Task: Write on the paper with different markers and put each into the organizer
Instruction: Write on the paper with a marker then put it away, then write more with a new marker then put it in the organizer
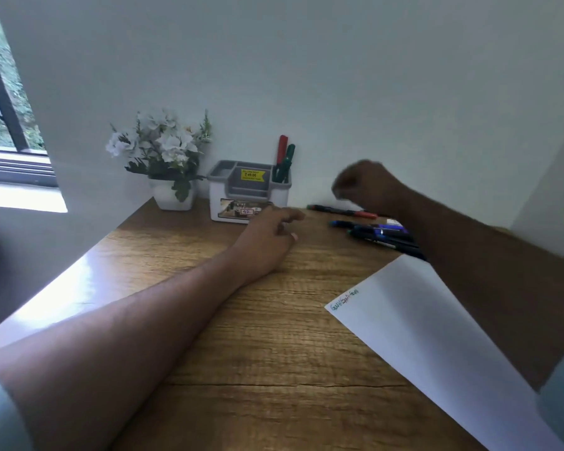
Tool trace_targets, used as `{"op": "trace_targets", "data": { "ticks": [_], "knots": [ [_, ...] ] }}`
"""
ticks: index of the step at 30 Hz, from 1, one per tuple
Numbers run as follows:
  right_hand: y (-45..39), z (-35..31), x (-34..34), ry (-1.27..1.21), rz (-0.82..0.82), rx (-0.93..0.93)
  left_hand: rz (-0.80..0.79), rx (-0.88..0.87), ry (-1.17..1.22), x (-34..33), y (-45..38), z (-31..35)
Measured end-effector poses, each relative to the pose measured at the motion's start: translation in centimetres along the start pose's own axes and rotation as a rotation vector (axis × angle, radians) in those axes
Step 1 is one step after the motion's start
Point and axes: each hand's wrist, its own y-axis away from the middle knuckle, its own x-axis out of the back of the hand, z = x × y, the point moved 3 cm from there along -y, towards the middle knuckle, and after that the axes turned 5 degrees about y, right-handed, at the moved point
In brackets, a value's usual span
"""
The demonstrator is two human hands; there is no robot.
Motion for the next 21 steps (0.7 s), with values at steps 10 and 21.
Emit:
{"op": "trace_targets", "data": {
  "ticks": [10, 21],
  "knots": [
    [1.8, 1.7, -3.7, 0.43, -0.366, -0.043, -0.158, -0.164, -0.291, -1.2, 0.7, 0.9],
    [3.3, -0.9, -3.2, 0.545, -0.373, 0.172, -0.111, -0.168, -0.311, -0.8, 1.4, 2.2]
  ]
}}
